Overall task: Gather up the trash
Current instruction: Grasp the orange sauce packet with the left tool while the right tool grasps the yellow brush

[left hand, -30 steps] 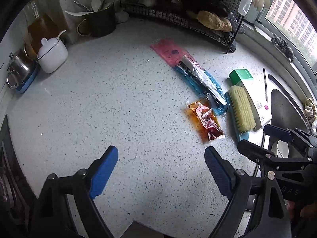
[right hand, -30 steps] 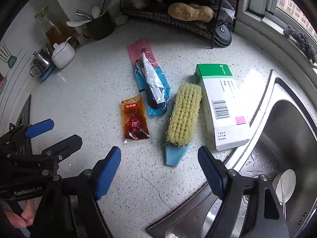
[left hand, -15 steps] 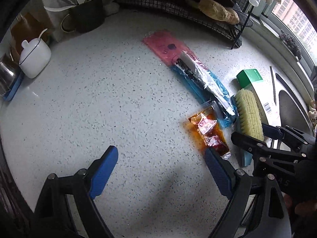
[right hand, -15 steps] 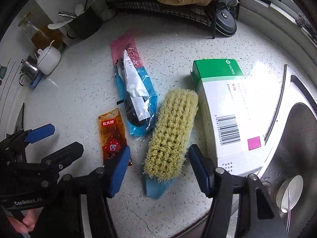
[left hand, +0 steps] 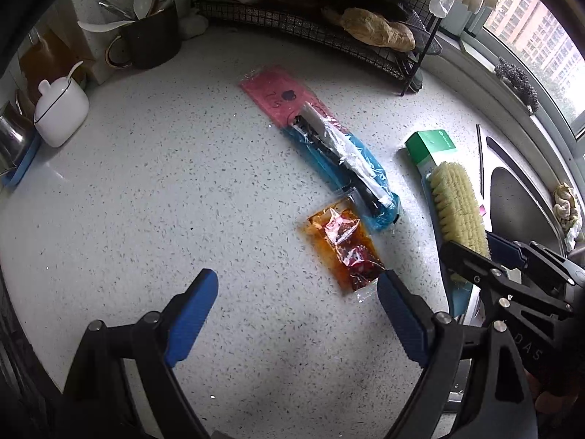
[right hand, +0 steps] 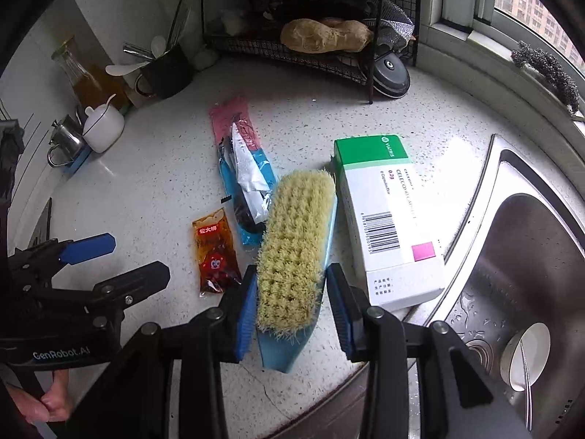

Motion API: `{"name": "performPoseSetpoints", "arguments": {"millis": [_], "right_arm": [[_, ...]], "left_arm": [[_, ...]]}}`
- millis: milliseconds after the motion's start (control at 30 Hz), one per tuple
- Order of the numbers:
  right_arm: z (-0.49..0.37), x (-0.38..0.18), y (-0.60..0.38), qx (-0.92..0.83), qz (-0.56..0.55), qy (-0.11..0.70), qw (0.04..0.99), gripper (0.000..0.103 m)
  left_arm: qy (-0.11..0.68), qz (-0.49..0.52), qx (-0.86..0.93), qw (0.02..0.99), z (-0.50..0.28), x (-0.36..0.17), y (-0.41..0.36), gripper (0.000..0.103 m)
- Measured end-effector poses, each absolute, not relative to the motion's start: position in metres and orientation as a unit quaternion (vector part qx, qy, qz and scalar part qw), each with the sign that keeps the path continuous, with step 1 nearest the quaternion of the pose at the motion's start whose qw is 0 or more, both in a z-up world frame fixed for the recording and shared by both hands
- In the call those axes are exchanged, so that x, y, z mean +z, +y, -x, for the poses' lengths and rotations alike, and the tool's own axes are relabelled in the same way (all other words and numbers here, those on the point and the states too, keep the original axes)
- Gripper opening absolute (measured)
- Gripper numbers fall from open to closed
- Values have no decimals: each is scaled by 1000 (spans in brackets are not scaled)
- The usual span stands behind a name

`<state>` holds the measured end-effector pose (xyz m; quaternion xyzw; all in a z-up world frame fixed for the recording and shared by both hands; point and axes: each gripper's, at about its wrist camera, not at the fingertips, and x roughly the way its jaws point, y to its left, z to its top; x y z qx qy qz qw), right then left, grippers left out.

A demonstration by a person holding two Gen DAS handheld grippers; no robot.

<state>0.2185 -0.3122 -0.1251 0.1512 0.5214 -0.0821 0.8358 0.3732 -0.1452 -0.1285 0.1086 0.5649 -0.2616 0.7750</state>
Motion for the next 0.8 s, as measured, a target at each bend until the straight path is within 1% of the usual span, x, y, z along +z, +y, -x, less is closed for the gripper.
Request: {"name": "performPoseSetpoints", "arguments": {"millis": [133, 600, 800], "right_arm": [[-209, -117, -318, -92, -146, 516, 839, 35], [-215, -137, -347, -120, -144, 522, 832, 35], [-219, -141, -350, -117, -149, 525, 830, 35]], "left_arm": [[571, -96, -274, 768, -374, -130, -154, 88], [594, -113, -268, 750, -391, -171, -205, 88], [589, -120, -244, 761, -398, -174, -213, 88]]}}
